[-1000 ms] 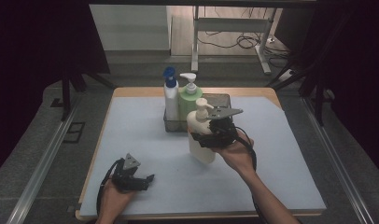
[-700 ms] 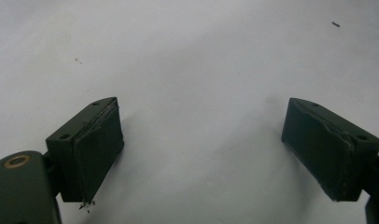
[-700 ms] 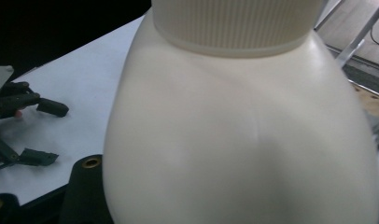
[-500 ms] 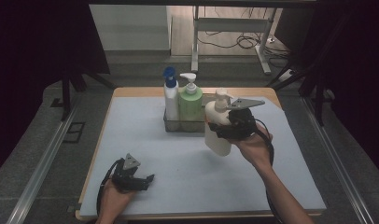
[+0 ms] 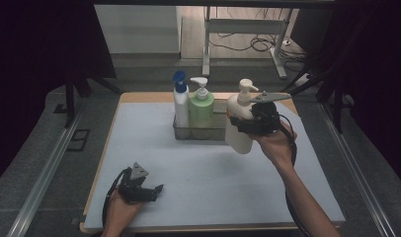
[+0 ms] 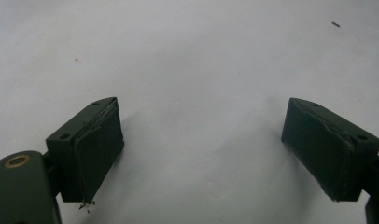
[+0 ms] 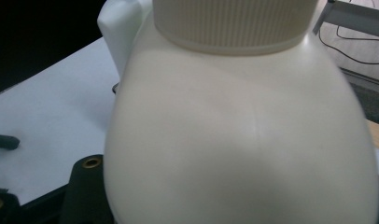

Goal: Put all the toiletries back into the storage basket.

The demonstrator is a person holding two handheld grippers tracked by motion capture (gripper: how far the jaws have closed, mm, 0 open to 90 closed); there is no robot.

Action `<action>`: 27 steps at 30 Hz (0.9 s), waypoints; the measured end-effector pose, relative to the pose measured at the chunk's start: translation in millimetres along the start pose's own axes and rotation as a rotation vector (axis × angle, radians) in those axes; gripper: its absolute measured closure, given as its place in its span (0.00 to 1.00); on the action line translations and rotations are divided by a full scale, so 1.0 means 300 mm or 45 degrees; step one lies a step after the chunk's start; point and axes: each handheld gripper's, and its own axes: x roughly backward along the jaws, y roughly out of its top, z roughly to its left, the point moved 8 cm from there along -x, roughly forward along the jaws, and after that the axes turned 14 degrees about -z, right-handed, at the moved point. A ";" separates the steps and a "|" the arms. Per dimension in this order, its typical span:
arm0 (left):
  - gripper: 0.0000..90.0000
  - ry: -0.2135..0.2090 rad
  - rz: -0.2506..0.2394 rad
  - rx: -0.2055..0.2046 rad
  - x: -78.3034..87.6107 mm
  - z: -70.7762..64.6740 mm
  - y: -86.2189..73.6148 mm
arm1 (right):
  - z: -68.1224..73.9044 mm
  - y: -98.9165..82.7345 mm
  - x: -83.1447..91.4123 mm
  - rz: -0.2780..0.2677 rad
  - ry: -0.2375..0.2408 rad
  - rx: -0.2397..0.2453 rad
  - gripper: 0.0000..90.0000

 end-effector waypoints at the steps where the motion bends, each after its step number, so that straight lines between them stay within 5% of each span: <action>1: 0.14 0.000 0.000 0.000 0.000 0.000 0.000 | -0.004 0.002 -0.004 -0.004 -0.003 0.004 0.41; 27: 0.14 0.000 0.002 -0.001 0.000 0.001 0.000 | -0.087 0.066 -0.139 -0.046 -0.120 -0.024 0.41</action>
